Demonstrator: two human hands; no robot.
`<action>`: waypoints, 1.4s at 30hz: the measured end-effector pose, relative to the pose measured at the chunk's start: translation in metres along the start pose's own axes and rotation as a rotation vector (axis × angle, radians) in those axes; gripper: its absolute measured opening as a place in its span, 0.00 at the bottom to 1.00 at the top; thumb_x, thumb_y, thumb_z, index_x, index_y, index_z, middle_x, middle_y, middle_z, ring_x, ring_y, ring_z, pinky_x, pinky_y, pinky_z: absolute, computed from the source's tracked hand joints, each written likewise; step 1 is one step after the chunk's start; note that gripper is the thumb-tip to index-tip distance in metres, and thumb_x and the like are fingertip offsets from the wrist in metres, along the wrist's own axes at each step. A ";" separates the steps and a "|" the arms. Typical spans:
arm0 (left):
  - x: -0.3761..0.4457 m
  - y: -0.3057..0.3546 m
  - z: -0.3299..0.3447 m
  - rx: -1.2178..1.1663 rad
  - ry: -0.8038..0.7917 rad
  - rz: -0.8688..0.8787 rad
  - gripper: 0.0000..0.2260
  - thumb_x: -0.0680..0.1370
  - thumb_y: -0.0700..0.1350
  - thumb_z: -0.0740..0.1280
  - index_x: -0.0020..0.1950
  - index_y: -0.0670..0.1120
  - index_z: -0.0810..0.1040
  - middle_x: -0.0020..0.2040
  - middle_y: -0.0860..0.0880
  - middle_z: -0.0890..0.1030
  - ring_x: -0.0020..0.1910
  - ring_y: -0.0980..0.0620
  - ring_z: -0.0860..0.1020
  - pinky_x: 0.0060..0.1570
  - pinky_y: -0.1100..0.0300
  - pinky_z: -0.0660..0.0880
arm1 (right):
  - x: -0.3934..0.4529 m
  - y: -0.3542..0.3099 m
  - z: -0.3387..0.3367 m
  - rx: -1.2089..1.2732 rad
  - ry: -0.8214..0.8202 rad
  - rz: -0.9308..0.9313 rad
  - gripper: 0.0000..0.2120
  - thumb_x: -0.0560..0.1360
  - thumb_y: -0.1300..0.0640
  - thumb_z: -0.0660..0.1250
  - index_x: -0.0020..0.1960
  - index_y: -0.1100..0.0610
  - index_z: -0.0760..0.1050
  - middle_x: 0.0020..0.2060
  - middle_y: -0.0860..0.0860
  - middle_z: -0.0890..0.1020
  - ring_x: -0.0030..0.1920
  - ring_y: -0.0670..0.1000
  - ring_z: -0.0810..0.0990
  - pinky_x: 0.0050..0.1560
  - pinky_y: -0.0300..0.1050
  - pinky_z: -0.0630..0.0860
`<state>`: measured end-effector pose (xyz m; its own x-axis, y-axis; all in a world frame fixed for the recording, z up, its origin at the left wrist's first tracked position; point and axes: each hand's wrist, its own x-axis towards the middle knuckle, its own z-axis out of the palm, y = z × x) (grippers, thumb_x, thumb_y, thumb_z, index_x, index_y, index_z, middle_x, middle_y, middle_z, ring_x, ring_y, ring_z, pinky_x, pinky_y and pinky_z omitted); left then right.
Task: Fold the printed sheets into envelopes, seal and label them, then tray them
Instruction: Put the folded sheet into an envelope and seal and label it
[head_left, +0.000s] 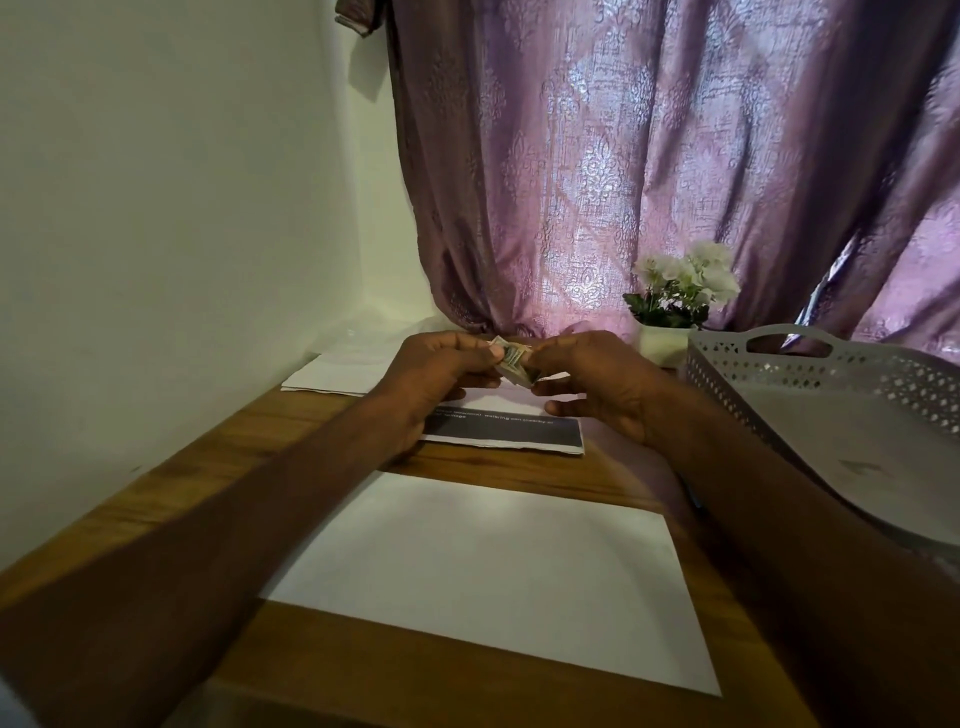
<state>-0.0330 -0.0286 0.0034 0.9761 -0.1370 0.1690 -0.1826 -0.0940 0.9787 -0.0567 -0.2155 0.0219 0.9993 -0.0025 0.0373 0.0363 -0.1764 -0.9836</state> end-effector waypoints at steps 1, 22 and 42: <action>0.000 0.000 0.000 -0.002 -0.005 0.003 0.09 0.79 0.47 0.74 0.56 0.45 0.85 0.49 0.49 0.89 0.49 0.53 0.87 0.58 0.53 0.78 | 0.000 0.000 0.000 -0.005 0.009 0.000 0.05 0.74 0.61 0.72 0.50 0.59 0.82 0.47 0.58 0.86 0.50 0.55 0.84 0.47 0.48 0.82; -0.002 0.006 -0.004 -0.098 0.006 -0.056 0.11 0.81 0.50 0.71 0.59 0.46 0.83 0.52 0.49 0.88 0.56 0.50 0.85 0.60 0.53 0.78 | 0.004 0.025 -0.028 -1.057 0.511 -0.129 0.12 0.70 0.51 0.71 0.46 0.59 0.77 0.48 0.60 0.81 0.47 0.60 0.82 0.46 0.49 0.79; -0.006 0.007 0.002 0.087 0.062 0.077 0.10 0.77 0.51 0.75 0.54 0.47 0.86 0.48 0.50 0.88 0.50 0.52 0.85 0.59 0.51 0.79 | -0.003 0.001 0.010 0.010 0.151 -0.214 0.03 0.74 0.60 0.76 0.45 0.61 0.85 0.41 0.59 0.87 0.43 0.57 0.88 0.46 0.45 0.85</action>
<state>-0.0402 -0.0307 0.0095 0.9637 -0.0861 0.2527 -0.2641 -0.1707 0.9493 -0.0599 -0.2057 0.0187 0.9563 -0.1133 0.2695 0.2471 -0.1794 -0.9522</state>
